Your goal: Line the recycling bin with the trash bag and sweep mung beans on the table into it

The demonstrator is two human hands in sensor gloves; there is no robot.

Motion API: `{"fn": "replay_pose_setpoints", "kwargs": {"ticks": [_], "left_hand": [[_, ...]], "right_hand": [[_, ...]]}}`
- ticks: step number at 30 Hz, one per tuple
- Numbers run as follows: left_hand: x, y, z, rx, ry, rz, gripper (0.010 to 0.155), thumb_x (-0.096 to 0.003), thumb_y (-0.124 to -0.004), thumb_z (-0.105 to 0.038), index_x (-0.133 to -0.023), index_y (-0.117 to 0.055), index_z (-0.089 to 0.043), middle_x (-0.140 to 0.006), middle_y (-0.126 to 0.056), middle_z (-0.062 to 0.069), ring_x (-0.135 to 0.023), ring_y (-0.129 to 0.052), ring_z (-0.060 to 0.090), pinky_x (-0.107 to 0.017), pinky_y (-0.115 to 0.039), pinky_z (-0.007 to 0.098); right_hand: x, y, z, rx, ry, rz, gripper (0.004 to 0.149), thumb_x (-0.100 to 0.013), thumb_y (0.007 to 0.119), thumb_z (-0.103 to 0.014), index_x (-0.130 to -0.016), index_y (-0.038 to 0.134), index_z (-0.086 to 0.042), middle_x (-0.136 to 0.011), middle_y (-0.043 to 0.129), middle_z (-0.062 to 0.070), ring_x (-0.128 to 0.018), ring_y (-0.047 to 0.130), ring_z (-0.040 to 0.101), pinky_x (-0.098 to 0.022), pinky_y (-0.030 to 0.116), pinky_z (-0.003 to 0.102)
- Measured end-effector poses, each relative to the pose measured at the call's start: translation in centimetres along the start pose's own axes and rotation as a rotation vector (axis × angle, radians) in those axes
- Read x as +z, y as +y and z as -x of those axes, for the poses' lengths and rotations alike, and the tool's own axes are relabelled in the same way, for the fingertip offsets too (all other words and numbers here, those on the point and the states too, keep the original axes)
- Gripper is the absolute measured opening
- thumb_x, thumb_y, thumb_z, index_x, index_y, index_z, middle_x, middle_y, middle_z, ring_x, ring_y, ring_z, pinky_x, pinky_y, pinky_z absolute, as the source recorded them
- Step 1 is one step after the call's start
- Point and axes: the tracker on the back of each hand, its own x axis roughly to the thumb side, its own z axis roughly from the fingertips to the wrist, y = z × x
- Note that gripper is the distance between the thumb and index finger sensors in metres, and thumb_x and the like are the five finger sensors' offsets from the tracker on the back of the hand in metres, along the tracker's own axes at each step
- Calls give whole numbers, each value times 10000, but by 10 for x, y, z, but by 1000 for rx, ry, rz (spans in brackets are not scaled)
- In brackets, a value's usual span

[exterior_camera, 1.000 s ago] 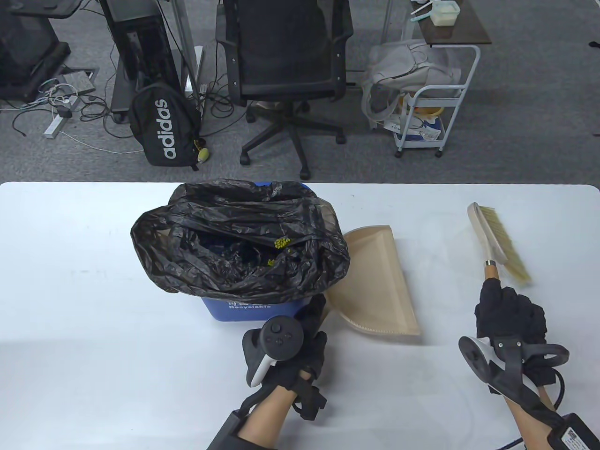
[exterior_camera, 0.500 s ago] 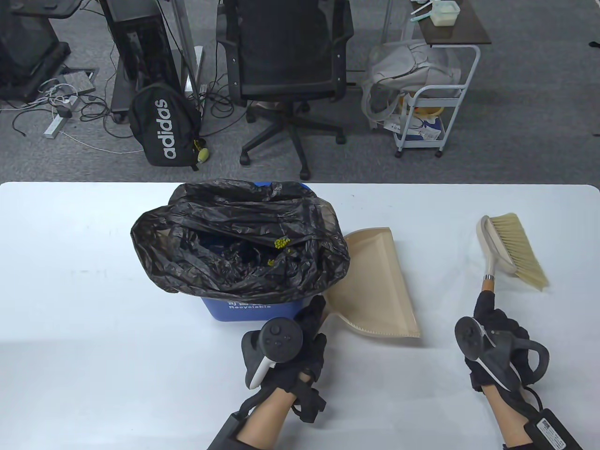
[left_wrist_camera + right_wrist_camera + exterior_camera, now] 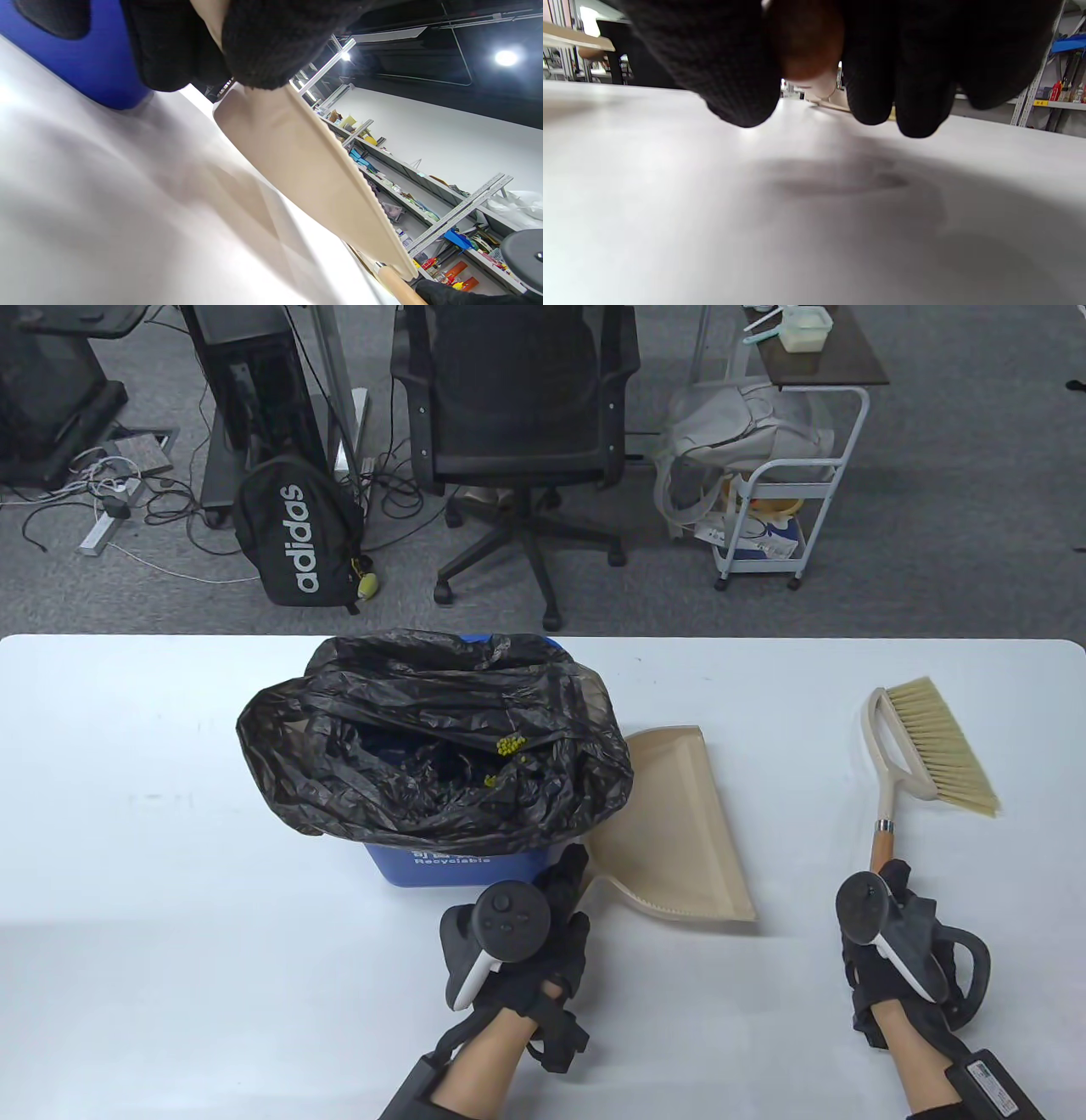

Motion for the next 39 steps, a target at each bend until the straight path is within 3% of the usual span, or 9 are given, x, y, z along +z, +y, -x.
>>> {"fn": "replay_pose_setpoints", "kwargs": {"ticks": [8,21,27,39], "left_hand": [[1,0,0,-5,11,4,729,-478,-860,-83,-1133,-539,-95,-1083,-715,299,-929,-785,594,-603,-550,855],[1,-1,-1,-6,22,11,731,-478,-859,-84,-1133,-534,-93,-1084,-713,297,-929,-785,591,-603,-551,854],[2,-3,-2,-6,20,18,731,-478,-859,-83,-1133,-535,-94,-1082,-714,301,-929,-783,593,-602,-552,855],[-5,-23,-27,-70,35,32,731,-489,-852,-99,-1140,-518,-103,-1095,-704,282,-942,-782,578,-608,-568,847]], "right_hand": [[-4,13,-4,23,10,-105,854,-479,837,-335,-1069,459,153,-930,761,359,-843,840,566,-554,730,677],[-4,14,-8,63,-9,-84,833,-491,807,-356,-1086,466,117,-970,720,360,-872,792,588,-569,703,688],[4,-3,-16,35,-73,32,869,-487,789,-434,-1112,459,72,-1008,649,395,-895,733,628,-582,670,707],[32,-47,-14,-161,-209,235,857,-492,774,-449,-1116,485,62,-1021,630,405,-904,707,644,-582,658,718]]}}
